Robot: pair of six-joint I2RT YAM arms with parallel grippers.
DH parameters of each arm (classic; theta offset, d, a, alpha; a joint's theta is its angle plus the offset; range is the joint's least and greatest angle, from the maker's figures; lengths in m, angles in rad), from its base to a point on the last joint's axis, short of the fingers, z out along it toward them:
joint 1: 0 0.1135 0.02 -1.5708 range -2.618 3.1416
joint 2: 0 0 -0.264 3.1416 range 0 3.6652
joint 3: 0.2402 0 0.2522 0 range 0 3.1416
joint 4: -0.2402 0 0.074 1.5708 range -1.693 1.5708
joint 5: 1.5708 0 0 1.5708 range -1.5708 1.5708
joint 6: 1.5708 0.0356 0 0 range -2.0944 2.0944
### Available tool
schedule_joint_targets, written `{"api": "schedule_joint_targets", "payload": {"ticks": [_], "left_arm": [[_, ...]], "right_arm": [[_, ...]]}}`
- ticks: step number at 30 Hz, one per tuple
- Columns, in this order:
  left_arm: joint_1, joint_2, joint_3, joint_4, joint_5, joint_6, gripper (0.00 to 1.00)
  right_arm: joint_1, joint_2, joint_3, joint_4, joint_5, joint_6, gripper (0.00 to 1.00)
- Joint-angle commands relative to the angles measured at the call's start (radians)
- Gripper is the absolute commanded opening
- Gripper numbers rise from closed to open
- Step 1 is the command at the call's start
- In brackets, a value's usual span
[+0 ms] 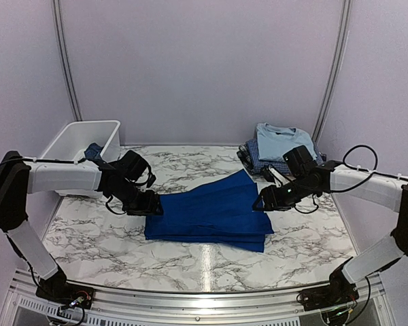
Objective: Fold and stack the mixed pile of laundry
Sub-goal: Adjust the rectangle-folded skirt at the center of the board.
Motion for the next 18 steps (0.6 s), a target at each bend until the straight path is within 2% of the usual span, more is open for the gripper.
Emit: {"api": "schedule_joint_targets", "payload": {"ticks": [1, 5, 9, 16, 18], "left_arm": [[-0.001, 0.011, -0.023, 0.0, 0.025, -0.115, 0.64], [-0.001, 0.021, -0.044, 0.028, 0.057, -0.14, 0.61], [-0.001, 0.026, -0.053, 0.068, 0.114, -0.153, 0.5], [0.027, 0.012, -0.041, 0.057, 0.168, -0.167, 0.0], [0.048, -0.022, -0.026, 0.025, 0.151, -0.165, 0.0]], "right_arm": [[-0.039, -0.035, -0.069, -0.026, 0.008, 0.042, 0.6], [-0.05, -0.043, -0.115, -0.013, 0.007, 0.047, 0.61], [-0.054, -0.042, -0.127, -0.001, 0.002, 0.045, 0.62], [-0.063, -0.039, -0.095, -0.027, 0.005, 0.023, 0.62], [-0.064, -0.041, -0.074, -0.044, 0.006, 0.011, 0.62]]}}
